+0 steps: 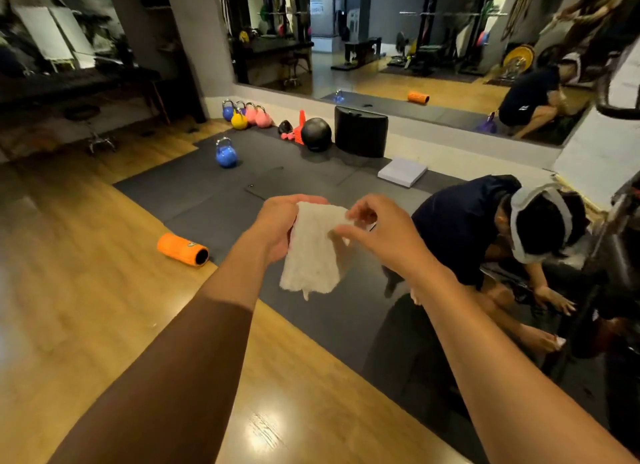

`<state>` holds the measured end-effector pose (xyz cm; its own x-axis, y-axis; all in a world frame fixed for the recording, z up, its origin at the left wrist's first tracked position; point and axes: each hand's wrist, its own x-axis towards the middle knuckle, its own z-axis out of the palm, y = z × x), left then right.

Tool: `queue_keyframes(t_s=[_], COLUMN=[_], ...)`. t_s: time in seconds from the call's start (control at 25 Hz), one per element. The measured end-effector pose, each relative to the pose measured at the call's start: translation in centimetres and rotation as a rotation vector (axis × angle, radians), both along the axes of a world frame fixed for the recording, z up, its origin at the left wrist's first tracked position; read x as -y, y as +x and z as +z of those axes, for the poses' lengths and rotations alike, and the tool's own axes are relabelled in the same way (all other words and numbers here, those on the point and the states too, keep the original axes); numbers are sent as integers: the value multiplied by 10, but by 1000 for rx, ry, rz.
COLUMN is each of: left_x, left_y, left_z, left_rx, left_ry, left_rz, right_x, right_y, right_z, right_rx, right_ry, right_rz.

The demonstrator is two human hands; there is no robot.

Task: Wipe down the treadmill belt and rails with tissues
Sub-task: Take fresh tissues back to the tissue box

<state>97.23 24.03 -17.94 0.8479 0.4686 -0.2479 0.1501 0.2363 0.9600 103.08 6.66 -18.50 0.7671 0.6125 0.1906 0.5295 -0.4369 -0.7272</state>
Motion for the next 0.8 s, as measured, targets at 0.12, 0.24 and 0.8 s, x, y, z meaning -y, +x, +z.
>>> queue_keyframes(t_s=[0.12, 0.24, 0.8], left_x=[-46, -106, -336], left_y=[58, 114, 503], left_z=[13, 11, -14], left_rx=[2, 38, 43], left_ry=[19, 60, 212], left_rz=[-34, -16, 27], right_x=[-55, -109, -359], right_y=[79, 145, 481], right_z=[-3, -6, -13], right_rx=[25, -163, -570], right_ry=[-97, -18, 703], right_rz=[-64, 1, -435])
